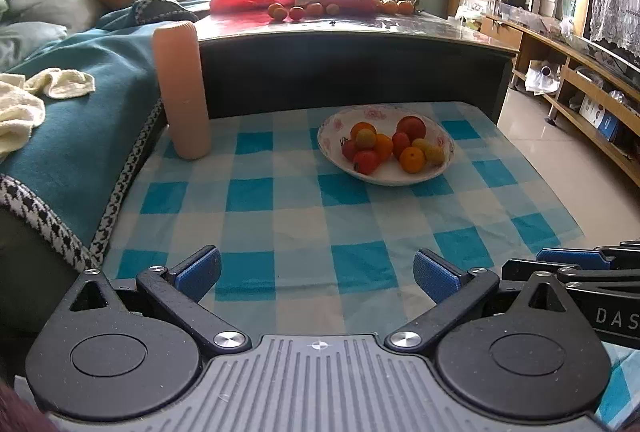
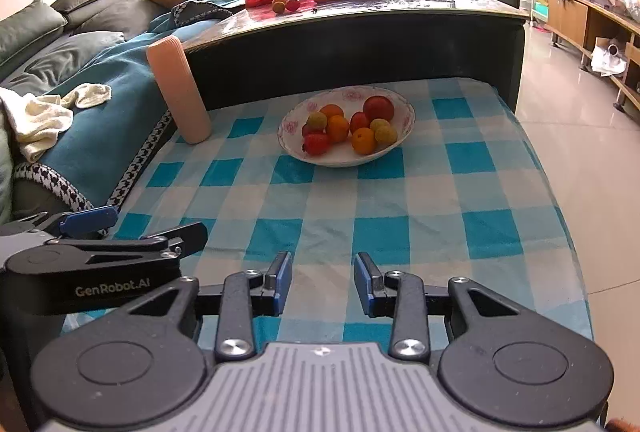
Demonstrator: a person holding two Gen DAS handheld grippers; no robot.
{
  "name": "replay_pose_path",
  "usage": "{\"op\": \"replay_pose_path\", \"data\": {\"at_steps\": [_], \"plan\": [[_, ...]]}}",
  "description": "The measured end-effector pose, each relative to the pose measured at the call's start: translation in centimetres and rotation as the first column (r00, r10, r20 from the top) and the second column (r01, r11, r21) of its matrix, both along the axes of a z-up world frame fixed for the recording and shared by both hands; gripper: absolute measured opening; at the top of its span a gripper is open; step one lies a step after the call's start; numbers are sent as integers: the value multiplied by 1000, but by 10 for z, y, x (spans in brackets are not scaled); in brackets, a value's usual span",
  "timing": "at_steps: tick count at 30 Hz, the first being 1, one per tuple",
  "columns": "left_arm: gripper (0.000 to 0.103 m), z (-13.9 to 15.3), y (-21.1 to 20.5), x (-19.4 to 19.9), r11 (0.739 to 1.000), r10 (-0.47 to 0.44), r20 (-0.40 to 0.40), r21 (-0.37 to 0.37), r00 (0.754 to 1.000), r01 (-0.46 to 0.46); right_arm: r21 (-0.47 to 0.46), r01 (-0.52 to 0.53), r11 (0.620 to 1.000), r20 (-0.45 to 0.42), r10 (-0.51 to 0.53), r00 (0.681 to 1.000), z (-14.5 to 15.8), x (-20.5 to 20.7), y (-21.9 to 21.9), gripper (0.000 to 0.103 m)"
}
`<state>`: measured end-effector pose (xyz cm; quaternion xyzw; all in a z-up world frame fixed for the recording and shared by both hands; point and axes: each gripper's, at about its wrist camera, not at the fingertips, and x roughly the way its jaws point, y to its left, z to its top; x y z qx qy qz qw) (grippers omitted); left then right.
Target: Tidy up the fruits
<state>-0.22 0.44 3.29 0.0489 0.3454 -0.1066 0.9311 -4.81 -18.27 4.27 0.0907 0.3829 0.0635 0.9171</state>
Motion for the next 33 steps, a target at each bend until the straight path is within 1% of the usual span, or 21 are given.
{"op": "replay_pose_path", "data": {"at_steps": [3, 9, 17, 24, 30, 33], "plan": [[103, -2, 1, -4, 1000, 6, -8, -4, 1000, -6, 6, 5, 1000, -3, -5, 1000, -1, -4, 0, 50], [103, -5, 0, -12, 1000, 10, -20, 11, 1000, -10, 12, 10, 1000, -9, -10, 1000, -2, -12, 0, 50], [103, -8, -8, -22, 998, -14, -28, 54, 1000, 15, 9, 0, 1000, -13, 0, 1000, -2, -19, 5, 50], [103, -10, -7, -26, 999, -2, -65, 45, 998, 5, 5, 3, 1000, -24, -2, 1000, -4, -23, 6, 50], [103, -10, -8, -33, 998, 11, -63, 70, 998, -7, 0, -1, 1000, -36, 1, 999, -5, -27, 9, 50], [103, -12, -7, -35, 997, 17, -77, 73, 997, -12, -5, -4, 1000, -45, 4, 999, -7, -29, 10, 50]]}}
